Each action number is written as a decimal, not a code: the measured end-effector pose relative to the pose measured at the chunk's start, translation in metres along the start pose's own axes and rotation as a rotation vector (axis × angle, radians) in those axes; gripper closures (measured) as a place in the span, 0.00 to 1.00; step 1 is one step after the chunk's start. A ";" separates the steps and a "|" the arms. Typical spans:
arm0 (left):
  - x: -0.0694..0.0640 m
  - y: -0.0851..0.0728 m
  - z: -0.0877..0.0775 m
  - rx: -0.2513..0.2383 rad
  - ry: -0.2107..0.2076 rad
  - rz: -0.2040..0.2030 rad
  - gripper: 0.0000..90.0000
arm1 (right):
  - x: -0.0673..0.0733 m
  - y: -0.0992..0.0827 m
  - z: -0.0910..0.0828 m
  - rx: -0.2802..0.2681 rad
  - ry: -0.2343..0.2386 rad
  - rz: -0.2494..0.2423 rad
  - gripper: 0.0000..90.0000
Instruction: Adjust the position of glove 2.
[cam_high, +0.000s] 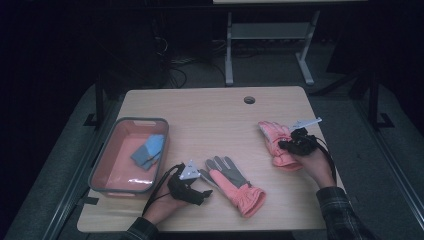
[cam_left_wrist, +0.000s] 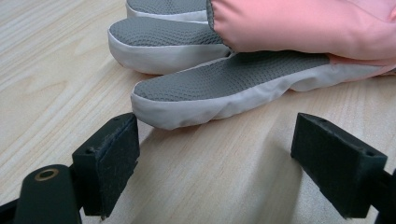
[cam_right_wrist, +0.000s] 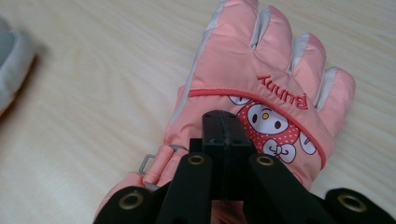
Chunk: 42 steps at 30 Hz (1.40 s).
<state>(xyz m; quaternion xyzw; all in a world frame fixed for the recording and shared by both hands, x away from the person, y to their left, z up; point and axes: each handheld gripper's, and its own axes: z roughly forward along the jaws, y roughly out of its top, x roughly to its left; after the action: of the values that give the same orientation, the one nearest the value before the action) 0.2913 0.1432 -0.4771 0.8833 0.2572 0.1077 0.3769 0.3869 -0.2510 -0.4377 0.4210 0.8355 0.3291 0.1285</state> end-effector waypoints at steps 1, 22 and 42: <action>0.000 0.000 0.000 0.000 0.000 -0.001 0.16 | 0.003 -0.001 -0.001 0.004 0.009 -0.007 1.00; 0.000 0.000 0.000 -0.003 0.003 0.003 0.16 | 0.064 -0.011 -0.009 0.039 0.206 -0.191 1.00; 0.000 0.000 0.000 -0.004 0.001 -0.001 0.16 | 0.089 -0.004 -0.018 -0.003 0.212 -0.119 0.69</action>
<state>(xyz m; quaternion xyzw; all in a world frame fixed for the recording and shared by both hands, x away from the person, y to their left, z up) 0.2912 0.1430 -0.4773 0.8824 0.2574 0.1084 0.3786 0.3212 -0.1910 -0.4218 0.3333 0.8673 0.3650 0.0594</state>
